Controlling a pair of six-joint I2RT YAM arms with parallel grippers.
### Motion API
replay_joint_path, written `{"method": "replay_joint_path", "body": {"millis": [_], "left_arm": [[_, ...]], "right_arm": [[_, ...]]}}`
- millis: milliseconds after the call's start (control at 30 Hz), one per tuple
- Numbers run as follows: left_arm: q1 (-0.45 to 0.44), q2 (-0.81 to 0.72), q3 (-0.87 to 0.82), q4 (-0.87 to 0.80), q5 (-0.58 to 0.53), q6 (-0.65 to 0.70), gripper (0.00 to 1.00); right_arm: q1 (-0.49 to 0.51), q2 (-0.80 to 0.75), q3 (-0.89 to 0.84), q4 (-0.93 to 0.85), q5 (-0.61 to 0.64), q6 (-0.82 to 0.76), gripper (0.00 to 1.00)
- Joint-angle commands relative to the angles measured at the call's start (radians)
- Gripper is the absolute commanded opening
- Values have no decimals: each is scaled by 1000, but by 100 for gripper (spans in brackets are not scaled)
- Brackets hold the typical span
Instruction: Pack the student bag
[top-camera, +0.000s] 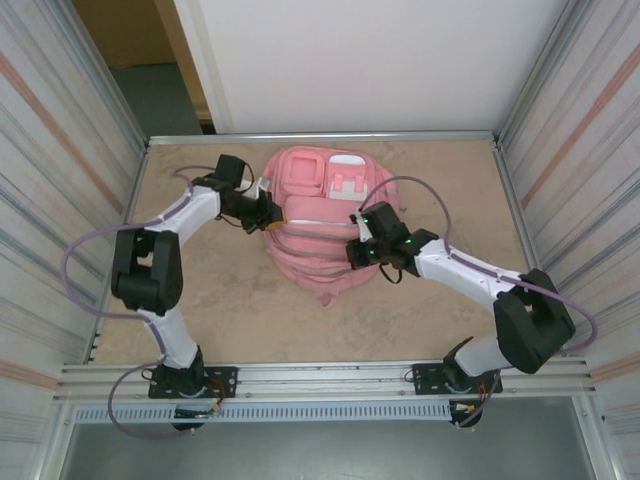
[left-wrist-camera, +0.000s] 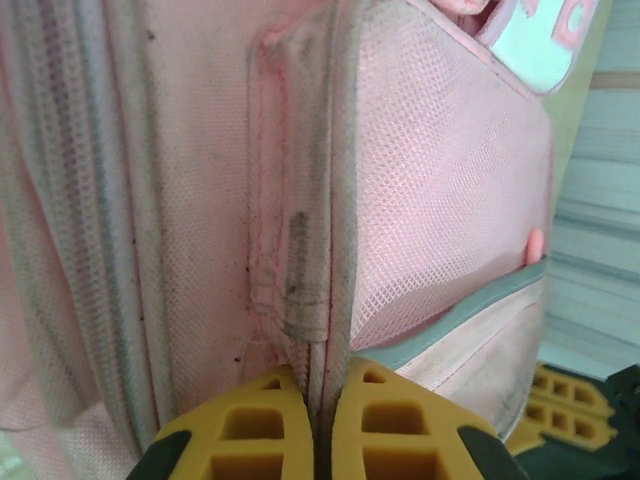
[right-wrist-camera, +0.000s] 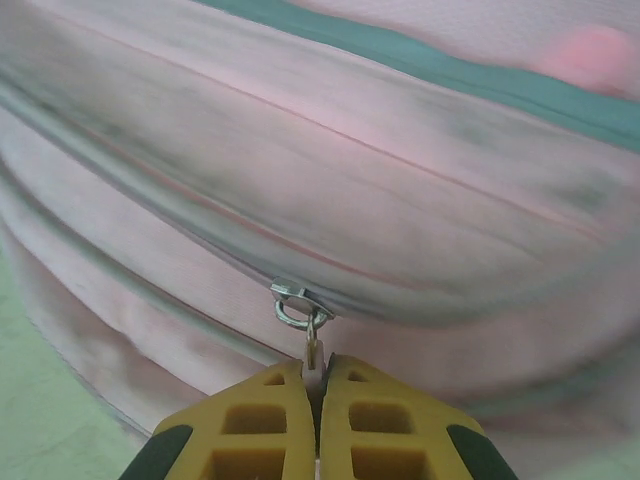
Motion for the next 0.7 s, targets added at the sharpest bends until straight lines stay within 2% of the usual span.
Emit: {"method": "replay_joint_path", "body": {"millis": [0,100,133,200,267,400,533,667], "left_arm": [[58,107,201,-162,-93,187,3],[85,157,277,-111,-192,108,26],[101,161,286,-83,-203,49,27],[128,155,301,-58,-143,-45,31],[134,110,284,-82,-142,-72,38],[132,-89,62,-136,-205,-82,53],[143,-248,-171,-87,-169,-152,54],[123,-296,-244,8,-133,-245,54]], "right_arm": [[-21,-33,-2,-106,41,-59,0],[36,31,66,-54,-38,-42,0],[54,68,105,-26,-91,-2,0],[108,151,170,62,-163,78,0],[173,231,252,131,-171,115,0],[248,371,431,151,-188,123,0],[281,432,479,166,-216,102,0],[294,458,479,170,-279,106,0]]}}
